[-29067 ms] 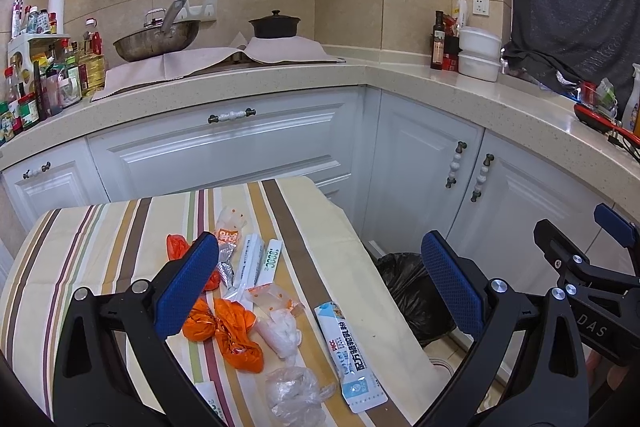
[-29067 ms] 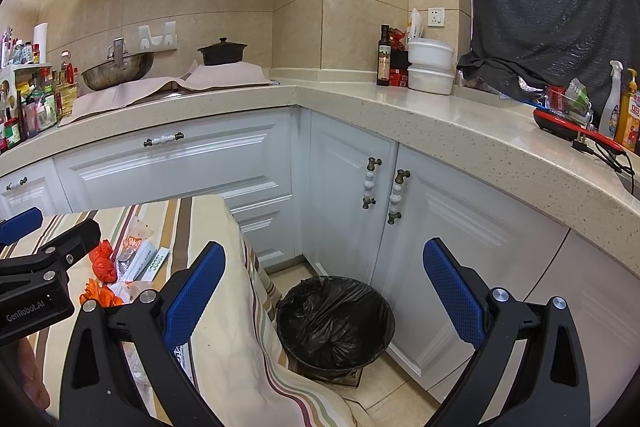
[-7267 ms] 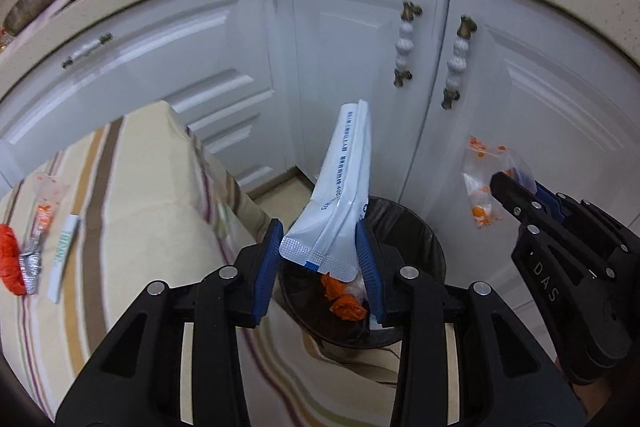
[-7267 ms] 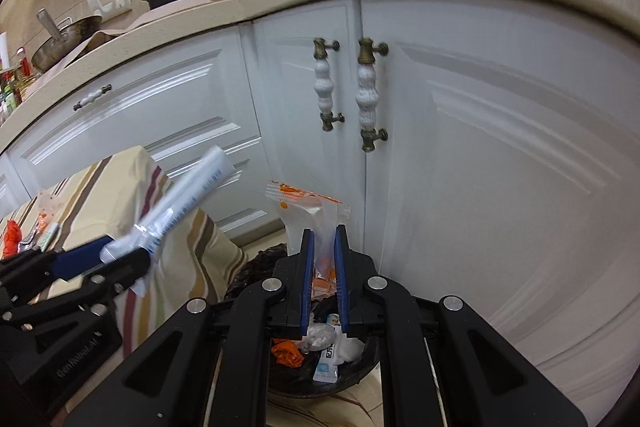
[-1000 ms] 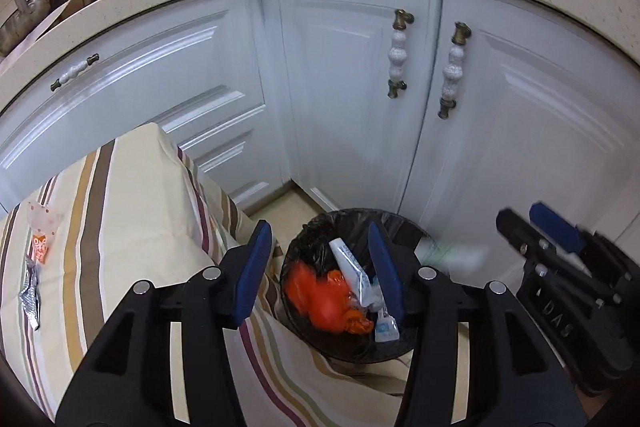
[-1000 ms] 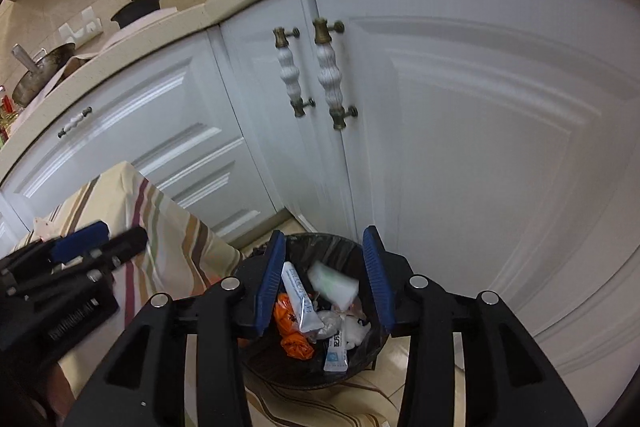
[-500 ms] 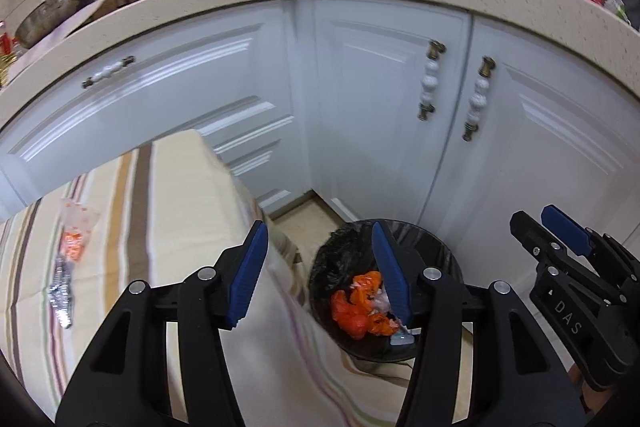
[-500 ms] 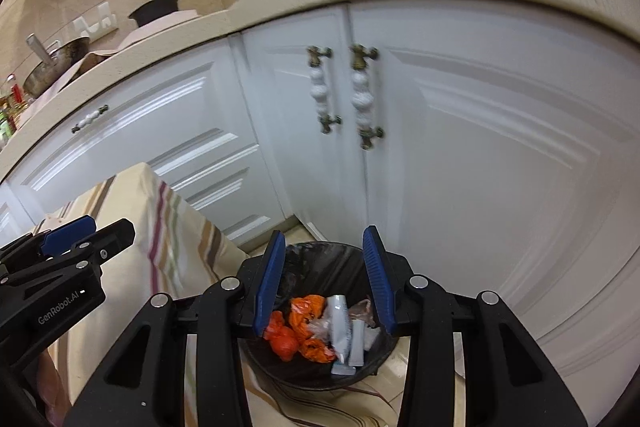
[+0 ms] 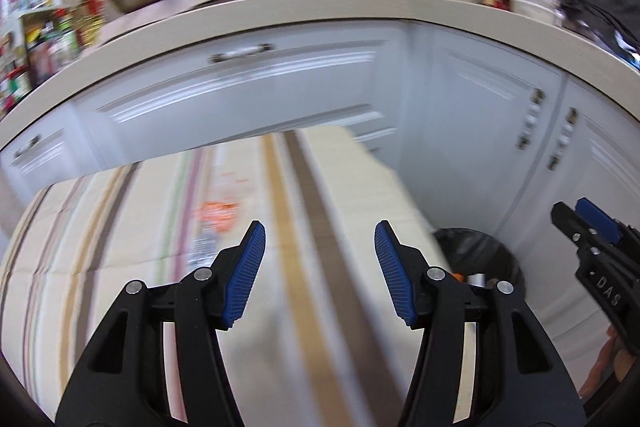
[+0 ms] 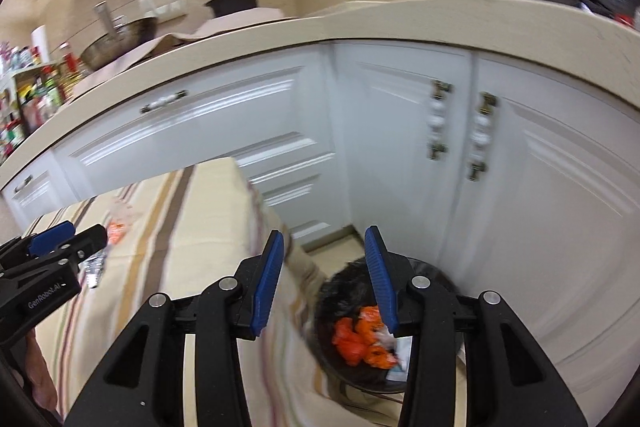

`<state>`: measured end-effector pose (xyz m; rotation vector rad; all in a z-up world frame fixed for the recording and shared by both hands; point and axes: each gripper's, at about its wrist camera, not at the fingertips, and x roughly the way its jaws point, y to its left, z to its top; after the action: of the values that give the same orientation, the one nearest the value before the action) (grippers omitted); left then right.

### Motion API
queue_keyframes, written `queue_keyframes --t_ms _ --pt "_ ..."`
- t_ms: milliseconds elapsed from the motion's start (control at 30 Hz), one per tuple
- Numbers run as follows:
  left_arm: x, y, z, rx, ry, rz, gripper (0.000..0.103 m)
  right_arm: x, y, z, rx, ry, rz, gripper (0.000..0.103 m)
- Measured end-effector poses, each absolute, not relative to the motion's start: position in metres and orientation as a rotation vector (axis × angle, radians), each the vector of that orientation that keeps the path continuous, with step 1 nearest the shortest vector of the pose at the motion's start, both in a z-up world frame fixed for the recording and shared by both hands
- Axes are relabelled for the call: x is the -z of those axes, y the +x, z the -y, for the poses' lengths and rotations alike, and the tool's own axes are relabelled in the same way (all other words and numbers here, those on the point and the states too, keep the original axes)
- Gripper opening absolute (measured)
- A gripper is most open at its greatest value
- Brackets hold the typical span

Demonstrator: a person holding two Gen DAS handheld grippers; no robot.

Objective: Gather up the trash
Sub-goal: 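Move both open tools back over the table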

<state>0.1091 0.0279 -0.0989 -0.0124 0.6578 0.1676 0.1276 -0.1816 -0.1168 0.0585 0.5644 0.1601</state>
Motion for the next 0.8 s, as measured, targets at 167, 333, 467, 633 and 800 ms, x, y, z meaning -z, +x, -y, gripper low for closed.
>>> queue_keyframes --t_ms 167,333,467,633,800 --pt "0.095 0.082 -0.086 -0.28 -0.052 -0.652 0.056 0.113 0.127 0.137 -0.25 0.032 -0.567 0.042" --pt "0.095 0.057 -0.138 -0.383 -0.084 -0.656 0.056 0.114 0.125 0.086 -0.35 0.002 -0.582 0.043" --pt "0.098 0.039 -0.176 -0.457 -0.112 -0.665 0.056 0.118 0.123 0.045 -0.428 -0.029 -0.602 0.043" --pt "0.107 0.018 -0.22 -0.538 -0.151 -0.683 0.056 0.127 0.123 -0.003 -0.501 -0.065 -0.634 0.043" --pt "0.118 0.004 -0.253 -0.596 -0.186 -0.704 0.056 0.137 0.126 -0.039 -0.536 -0.097 -0.669 0.047"
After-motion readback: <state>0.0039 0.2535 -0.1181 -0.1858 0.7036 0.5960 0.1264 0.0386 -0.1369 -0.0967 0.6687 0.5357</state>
